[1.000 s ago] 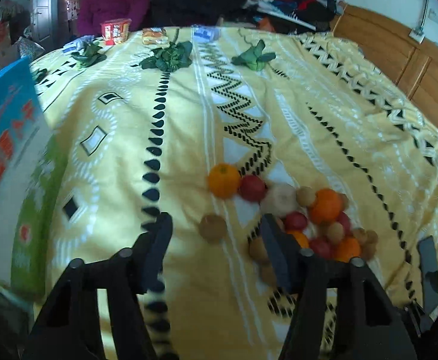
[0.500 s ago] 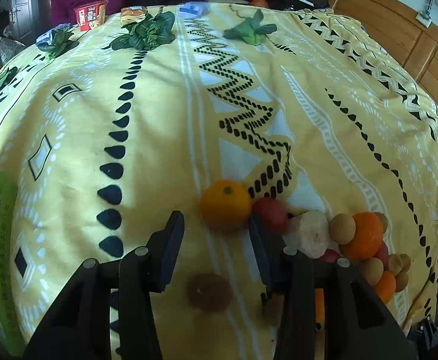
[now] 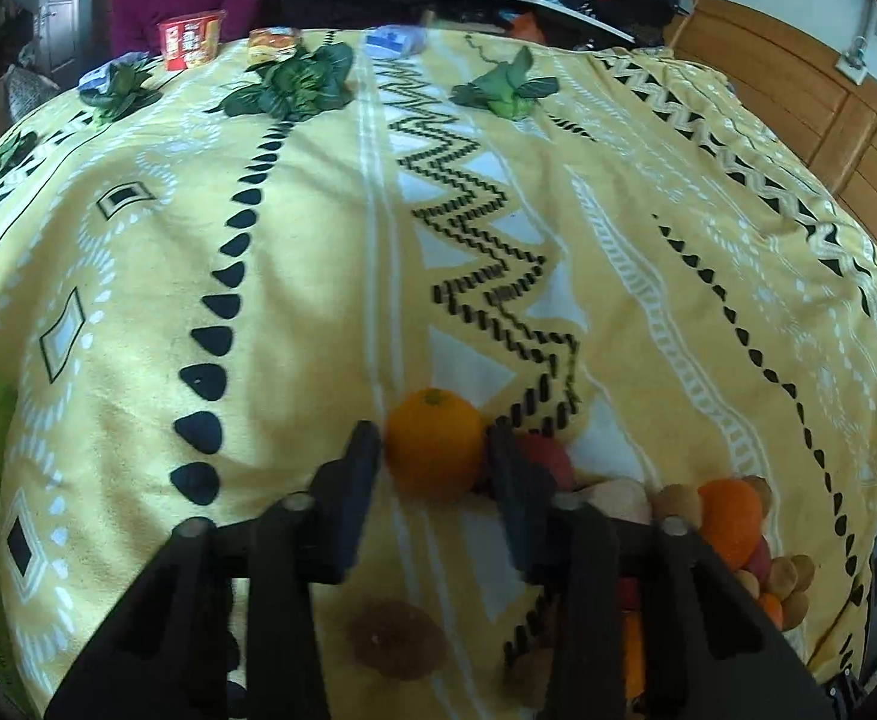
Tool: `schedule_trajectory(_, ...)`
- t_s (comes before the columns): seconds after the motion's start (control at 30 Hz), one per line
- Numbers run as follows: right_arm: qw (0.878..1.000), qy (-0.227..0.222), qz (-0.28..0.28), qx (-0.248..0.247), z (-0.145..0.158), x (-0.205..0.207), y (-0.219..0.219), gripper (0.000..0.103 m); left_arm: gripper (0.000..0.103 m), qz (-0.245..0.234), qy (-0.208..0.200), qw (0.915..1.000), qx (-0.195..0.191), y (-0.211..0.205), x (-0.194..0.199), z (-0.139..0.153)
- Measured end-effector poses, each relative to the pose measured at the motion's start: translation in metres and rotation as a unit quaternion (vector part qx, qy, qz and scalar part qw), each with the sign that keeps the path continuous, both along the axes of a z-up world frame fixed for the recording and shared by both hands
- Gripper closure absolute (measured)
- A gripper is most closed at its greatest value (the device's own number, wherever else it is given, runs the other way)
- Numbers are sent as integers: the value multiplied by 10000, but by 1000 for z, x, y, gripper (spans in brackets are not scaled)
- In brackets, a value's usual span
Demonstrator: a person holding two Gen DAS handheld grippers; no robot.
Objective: Organize fruits
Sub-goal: 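Grasp a large orange with the left tool, then grasp a brown kiwi with the right tool while the left tool carries the orange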
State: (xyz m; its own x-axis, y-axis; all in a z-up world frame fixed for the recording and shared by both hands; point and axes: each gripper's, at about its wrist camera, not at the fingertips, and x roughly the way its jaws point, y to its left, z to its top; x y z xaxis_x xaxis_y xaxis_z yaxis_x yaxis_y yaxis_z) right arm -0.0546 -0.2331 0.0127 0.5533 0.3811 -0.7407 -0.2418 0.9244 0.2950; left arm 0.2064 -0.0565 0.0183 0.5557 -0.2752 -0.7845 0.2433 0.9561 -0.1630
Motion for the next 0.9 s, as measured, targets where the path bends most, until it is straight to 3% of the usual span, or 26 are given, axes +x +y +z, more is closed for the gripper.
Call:
schedule_trajectory(0.13, 10000, -18, -80, -54, 3, -1, -1, 5, 66, 33, -102, 9999, -66, 4, -12, 13)
schedule_trajectory(0.23, 9994, 66, -284, 184, 12, 0, -14, 34, 66, 38, -326, 9991, -268, 16, -40, 35)
schedule_trajectory(0.27, 9988, 90, -347, 320, 18, 2, -20, 48, 66, 20, -386, 9988, -310, 20, -50, 42)
schedule_trajectory(0.3, 9984, 60, -427, 379, 23, 4, -24, 52, 66, 30, -433, 9984, -370, 25, -63, 47)
schedule_trajectory(0.47, 9965, -29, -814, 173, 45, 40, -35, 54, 66, 85, -371, 9971, -654, 37, -110, 56)
schedule_trajectory(0.6, 9973, 155, -712, 24, 38, 72, -28, 65, 66, 16, -369, 9968, -703, 33, -135, 57)
schedule_trajectory(0.9, 9956, 334, -522, -705, 16, 103, -11, 66, 66, -65, -269, 9967, -760, 30, -153, 53)
